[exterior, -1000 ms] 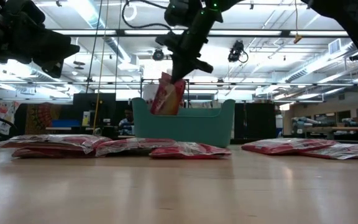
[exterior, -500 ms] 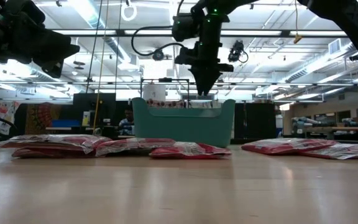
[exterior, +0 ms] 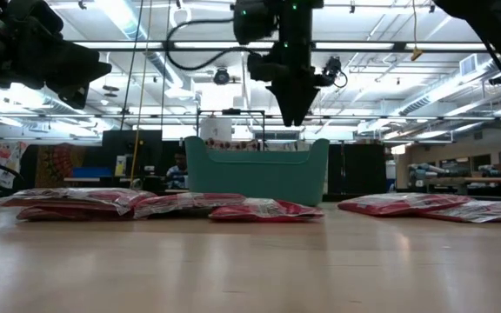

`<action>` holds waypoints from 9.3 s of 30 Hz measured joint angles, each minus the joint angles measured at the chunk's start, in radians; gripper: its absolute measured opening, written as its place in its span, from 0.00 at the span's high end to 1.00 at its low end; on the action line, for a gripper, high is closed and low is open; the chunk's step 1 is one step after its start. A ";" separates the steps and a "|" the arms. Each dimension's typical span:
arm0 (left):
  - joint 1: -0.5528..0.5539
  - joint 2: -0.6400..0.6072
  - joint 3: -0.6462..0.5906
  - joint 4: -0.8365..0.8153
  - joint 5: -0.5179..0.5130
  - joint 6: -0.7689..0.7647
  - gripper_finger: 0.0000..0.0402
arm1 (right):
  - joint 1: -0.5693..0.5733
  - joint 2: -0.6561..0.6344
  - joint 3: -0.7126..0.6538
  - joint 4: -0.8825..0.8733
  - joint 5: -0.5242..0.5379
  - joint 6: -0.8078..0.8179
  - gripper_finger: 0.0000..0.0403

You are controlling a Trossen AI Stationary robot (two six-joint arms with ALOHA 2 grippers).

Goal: Sort popcorn bags into baskets
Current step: Put the red popcorn bag into the blue bin

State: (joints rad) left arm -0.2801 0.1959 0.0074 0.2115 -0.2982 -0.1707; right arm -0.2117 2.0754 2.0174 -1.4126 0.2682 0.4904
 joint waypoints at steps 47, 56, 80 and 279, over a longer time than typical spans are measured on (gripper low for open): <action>0.000 0.000 0.000 0.000 0.000 0.000 0.71 | 0.553 -0.002 -0.539 0.082 0.033 0.107 0.62; 0.000 0.000 0.000 0.000 0.000 0.000 0.71 | 0.556 -0.001 -0.658 0.124 0.058 0.101 0.53; 0.000 0.000 0.000 0.000 0.000 0.000 0.71 | 0.557 0.001 -0.660 0.093 0.104 0.158 0.96; 0.000 0.020 0.000 0.000 0.000 0.000 0.71 | 0.165 -0.147 -0.169 0.591 0.446 -0.178 0.98</action>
State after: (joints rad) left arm -0.2798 0.2157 0.0074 0.2115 -0.2985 -0.1707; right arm -0.0470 1.9282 1.8481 -0.8217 0.7140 0.3120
